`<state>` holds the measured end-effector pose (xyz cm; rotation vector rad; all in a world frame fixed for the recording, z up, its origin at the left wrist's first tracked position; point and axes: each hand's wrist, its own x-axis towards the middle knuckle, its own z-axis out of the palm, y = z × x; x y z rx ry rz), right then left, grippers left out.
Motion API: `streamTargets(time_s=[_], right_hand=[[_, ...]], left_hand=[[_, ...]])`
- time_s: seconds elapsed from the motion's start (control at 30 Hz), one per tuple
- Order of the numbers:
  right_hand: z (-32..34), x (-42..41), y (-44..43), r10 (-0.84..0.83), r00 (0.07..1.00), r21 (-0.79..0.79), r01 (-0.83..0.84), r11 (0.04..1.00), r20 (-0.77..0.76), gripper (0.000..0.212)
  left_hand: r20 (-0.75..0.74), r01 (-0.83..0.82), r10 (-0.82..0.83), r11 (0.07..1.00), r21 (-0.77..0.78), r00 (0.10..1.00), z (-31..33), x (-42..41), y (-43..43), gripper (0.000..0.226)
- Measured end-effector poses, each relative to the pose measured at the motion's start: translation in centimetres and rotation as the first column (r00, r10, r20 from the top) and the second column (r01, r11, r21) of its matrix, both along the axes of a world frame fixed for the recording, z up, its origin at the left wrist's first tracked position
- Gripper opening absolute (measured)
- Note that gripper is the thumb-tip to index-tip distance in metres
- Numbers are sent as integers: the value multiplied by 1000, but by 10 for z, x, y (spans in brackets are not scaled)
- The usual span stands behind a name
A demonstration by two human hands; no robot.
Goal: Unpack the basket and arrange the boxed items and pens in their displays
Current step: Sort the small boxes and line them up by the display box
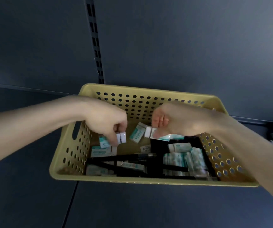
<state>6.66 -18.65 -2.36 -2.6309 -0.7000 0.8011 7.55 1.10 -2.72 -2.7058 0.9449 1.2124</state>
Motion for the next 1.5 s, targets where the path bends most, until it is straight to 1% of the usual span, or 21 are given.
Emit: streamTargets(time_s=[0.03, 0.1, 0.2, 0.3, 0.37, 0.5, 0.6, 0.7, 0.77, 0.8, 0.9, 0.97, 1.03, 1.13, 1.23, 1.3, 1.4, 1.5], right_hand=[[5, 1, -4, -11, 1000, 3, 11, 1000, -9, 12], [9, 0, -11, 0, 1000, -42, -1, 999, -18, 13], [5, -3, -17, 42, 999, -155, -37, 987, 34, 19], [1, -5, -16, 57, 998, -200, -50, 978, 26, 19], [-1, -6, -14, 62, 997, -218, -51, 975, 45, 17], [-4, -7, -13, 87, 993, -212, -69, 975, 76, 18], [-5, -8, -16, 44, 994, -157, -29, 987, 96, 27], [-4, -8, -18, 1, 996, -110, 10, 994, 95, 36], [-4, -7, -17, 3, 994, -90, 6, 996, 107, 35], [-3, -7, -16, -5, 994, -62, 11, 998, 106, 31], [1, -5, -18, -21, 996, 12, 20, 1000, 81, 19], [4, -3, -23, -8, 997, -7, 8, 1000, 82, 18], [9, -1, -32, -18, 999, -44, 20, 999, 48, 18], [15, -1, -44, -24, 997, -91, 17, 996, -75, 20], [15, -5, -49, 13, 983, -106, -33, 994, -183, 21], [14, -5, -46, 30, 974, -119, -57, 991, -223, 24], [10, -5, -41, 66, 963, -118, -100, 988, -261, 24], [8, -5, -39, 93, 954, -115, -131, 985, -285, 21]], left_hand=[[-56, 0, -2, 999, -33, 998, 2, -1, 0, 11], [-116, 27, -28, 1000, -10, 993, 2, -4, -2, 12], [-107, 92, -78, 987, 129, 991, -5, -9, -6, 17], [-95, 84, -67, 980, 181, 993, -8, -10, -7, 21], [-102, 41, -21, 980, 197, 995, -9, -9, -7, 29], [-120, -31, 58, 976, 216, 991, -9, -7, -8, 42], [-113, -35, 63, 973, 229, 992, -9, -7, -8, 46], [-124, -13, 44, 971, 238, 991, -9, -7, -8, 31], [-120, -38, 62, 981, 191, 991, -7, -7, -6, 24], [-112, -65, 81, 988, 140, 990, -5, -7, -5, 22], [-109, -196, 187, 977, -89, 976, -1, -7, -6, 15], [-111, -275, 258, 943, -188, 960, -1, -9, -13, 22], [-61, -305, 300, 918, -252, 952, -5, -12, -24, 29], [15, -353, 378, 878, -324, 926, -14, -16, -39, 41], [101, -361, 422, 859, -363, 901, -23, -24, -48, 34], [134, -357, 436, 849, -390, 890, -30, -30, -49, 32], [156, -375, 470, 830, -412, 869, -35, -35, -49, 41], [124, -419, 517, 792, -444, 847, -36, -35, -49, 48]])
